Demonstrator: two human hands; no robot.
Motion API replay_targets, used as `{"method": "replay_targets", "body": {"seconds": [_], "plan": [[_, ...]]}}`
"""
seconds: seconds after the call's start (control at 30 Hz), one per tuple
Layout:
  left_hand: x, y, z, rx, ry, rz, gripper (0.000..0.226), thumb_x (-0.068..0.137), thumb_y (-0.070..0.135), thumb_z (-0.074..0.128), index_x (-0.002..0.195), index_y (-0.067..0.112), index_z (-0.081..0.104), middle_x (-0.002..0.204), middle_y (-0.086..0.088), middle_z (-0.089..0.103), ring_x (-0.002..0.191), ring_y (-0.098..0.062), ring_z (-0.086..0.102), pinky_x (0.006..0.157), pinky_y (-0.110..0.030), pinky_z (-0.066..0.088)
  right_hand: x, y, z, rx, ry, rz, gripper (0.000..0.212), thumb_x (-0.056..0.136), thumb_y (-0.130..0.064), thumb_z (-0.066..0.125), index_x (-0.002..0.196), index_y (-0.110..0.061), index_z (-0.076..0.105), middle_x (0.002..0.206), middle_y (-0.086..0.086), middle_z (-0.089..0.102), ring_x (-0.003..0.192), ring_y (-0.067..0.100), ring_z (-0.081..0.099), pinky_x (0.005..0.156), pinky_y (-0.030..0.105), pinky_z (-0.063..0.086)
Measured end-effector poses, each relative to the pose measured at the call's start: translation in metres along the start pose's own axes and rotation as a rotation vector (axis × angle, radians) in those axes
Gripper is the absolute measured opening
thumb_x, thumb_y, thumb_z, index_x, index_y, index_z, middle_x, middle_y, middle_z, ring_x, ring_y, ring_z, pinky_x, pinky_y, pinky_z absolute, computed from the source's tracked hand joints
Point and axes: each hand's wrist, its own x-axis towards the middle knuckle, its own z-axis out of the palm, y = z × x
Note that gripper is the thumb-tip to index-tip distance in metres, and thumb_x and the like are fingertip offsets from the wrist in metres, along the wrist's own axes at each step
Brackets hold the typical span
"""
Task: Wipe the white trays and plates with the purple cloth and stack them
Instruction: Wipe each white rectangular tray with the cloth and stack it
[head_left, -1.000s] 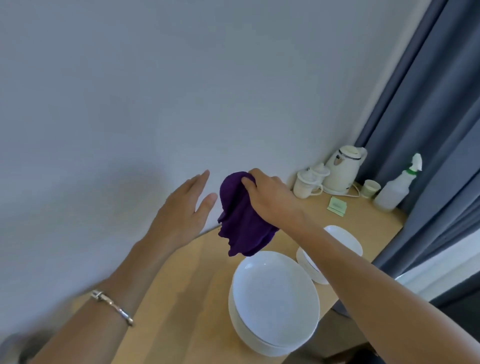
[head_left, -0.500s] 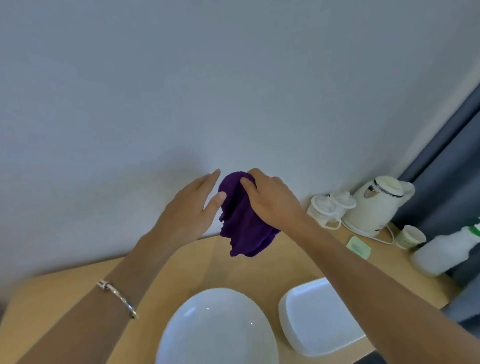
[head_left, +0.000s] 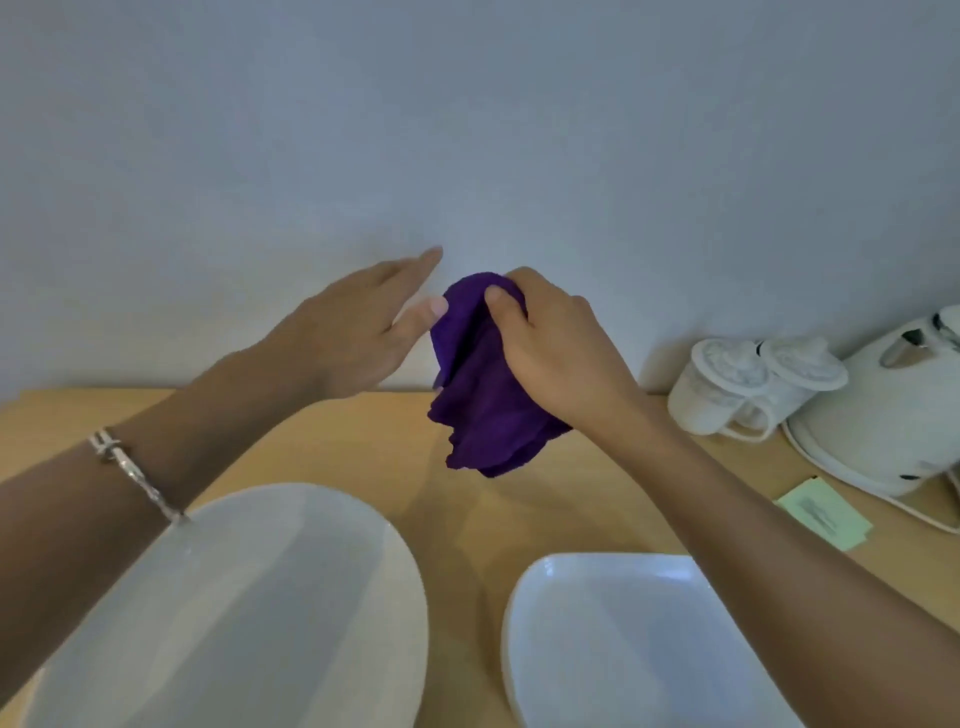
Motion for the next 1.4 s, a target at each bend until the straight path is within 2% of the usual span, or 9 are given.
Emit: {"method": "replay_targets", "body": {"seconds": [0.3, 0.6, 0.7, 0.8, 0.93, 1.1, 1.2, 1.3, 1.4], "plan": [[-0.081, 0.065, 0.045, 0.098, 0.217, 0.085, 0.059, 0.099, 0.052, 0.022, 0.153, 0.032, 0.005, 0.159, 0.003, 0.016, 0.146, -0.015, 0.014, 0.115, -0.034, 0.013, -0.092, 0.032, -0.015, 0.150, 0.260, -0.171, 0.028, 0.100, -0.029, 0.033, 0.095, -0.012, 0.055, 0.083, -0.006, 0.057, 0.073, 0.008, 0.052, 0.063, 0.025, 0.041], [-0.146, 0.113, 0.078, 0.059, 0.179, 0.086, 0.060, 0.100, 0.051, 0.021, 0.153, 0.029, 0.003, 0.160, 0.002, 0.013, 0.146, -0.013, 0.013, 0.115, -0.033, 0.012, -0.166, 0.074, -0.044, 0.395, 0.257, 0.089, 0.023, 0.096, -0.028, 0.041, 0.090, -0.013, 0.058, 0.088, 0.002, 0.061, 0.082, 0.020, 0.059, 0.079, 0.039, 0.051], [-0.150, 0.115, 0.099, 0.043, 0.139, 0.073, 0.060, 0.099, 0.053, 0.021, 0.152, 0.032, 0.003, 0.160, 0.004, 0.012, 0.146, -0.011, 0.011, 0.116, -0.033, 0.012, -0.186, 0.118, -0.052, 0.263, 0.205, 0.254, 0.028, 0.096, -0.029, 0.039, 0.101, -0.011, 0.060, 0.102, 0.008, 0.064, 0.095, 0.026, 0.061, 0.087, 0.043, 0.050], [-0.149, 0.117, 0.121, -0.004, 0.104, 0.078, 0.061, 0.099, 0.054, 0.022, 0.153, 0.032, 0.003, 0.160, 0.005, 0.012, 0.146, -0.010, 0.011, 0.117, -0.033, 0.013, -0.199, 0.146, -0.063, 0.017, 0.169, 0.333, 0.032, 0.098, -0.029, 0.035, 0.102, -0.007, 0.057, 0.101, 0.009, 0.061, 0.091, 0.025, 0.056, 0.075, 0.036, 0.042], [-0.148, 0.114, 0.142, -0.026, 0.086, 0.043, 0.062, 0.099, 0.051, 0.024, 0.153, 0.028, 0.002, 0.161, 0.002, 0.008, 0.147, -0.012, 0.006, 0.116, -0.031, 0.010, -0.197, 0.131, -0.061, -0.235, 0.111, 0.301, 0.026, 0.098, -0.032, 0.036, 0.096, -0.012, 0.052, 0.099, 0.008, 0.057, 0.091, 0.026, 0.052, 0.073, 0.032, 0.034], [-0.155, 0.099, 0.162, -0.037, 0.076, -0.049, 0.061, 0.101, 0.047, 0.025, 0.153, 0.025, 0.002, 0.161, 0.001, 0.002, 0.147, -0.012, 0.002, 0.117, -0.031, 0.008, -0.202, 0.091, -0.019, -0.447, -0.320, 0.241, 0.038, 0.096, -0.047, 0.040, 0.109, -0.015, 0.055, 0.097, 0.002, 0.054, 0.090, 0.022, 0.050, 0.074, 0.031, 0.037], [-0.162, 0.087, 0.171, -0.044, 0.060, -0.075, 0.060, 0.101, 0.045, 0.025, 0.153, 0.026, 0.002, 0.161, 0.003, 0.001, 0.147, -0.010, 0.001, 0.118, -0.034, 0.009, -0.192, 0.090, -0.033, -0.477, -0.277, 0.141, 0.034, 0.096, -0.043, 0.039, 0.113, -0.022, 0.061, 0.102, -0.003, 0.058, 0.087, 0.017, 0.052, 0.074, 0.030, 0.040], [-0.165, 0.080, 0.182, -0.157, 0.048, -0.072, 0.062, 0.101, 0.045, 0.027, 0.153, 0.024, 0.002, 0.161, 0.006, -0.001, 0.146, -0.006, -0.001, 0.116, -0.027, 0.006, -0.184, 0.115, -0.037, -0.386, -0.137, 0.114, 0.049, 0.090, -0.052, 0.047, 0.134, -0.029, 0.048, 0.131, -0.001, 0.047, 0.114, 0.021, 0.051, 0.090, 0.030, 0.040], [-0.161, 0.080, 0.193, -0.220, 0.049, -0.065, 0.063, 0.100, 0.046, 0.026, 0.153, 0.023, 0.000, 0.161, 0.007, -0.004, 0.146, -0.004, -0.003, 0.113, -0.021, 0.003, -0.197, 0.133, -0.002, -0.289, -0.230, 0.087, 0.074, 0.089, -0.060, 0.042, 0.151, -0.027, 0.018, 0.156, -0.002, 0.012, 0.145, 0.020, 0.015, 0.115, 0.034, 0.021]]}}
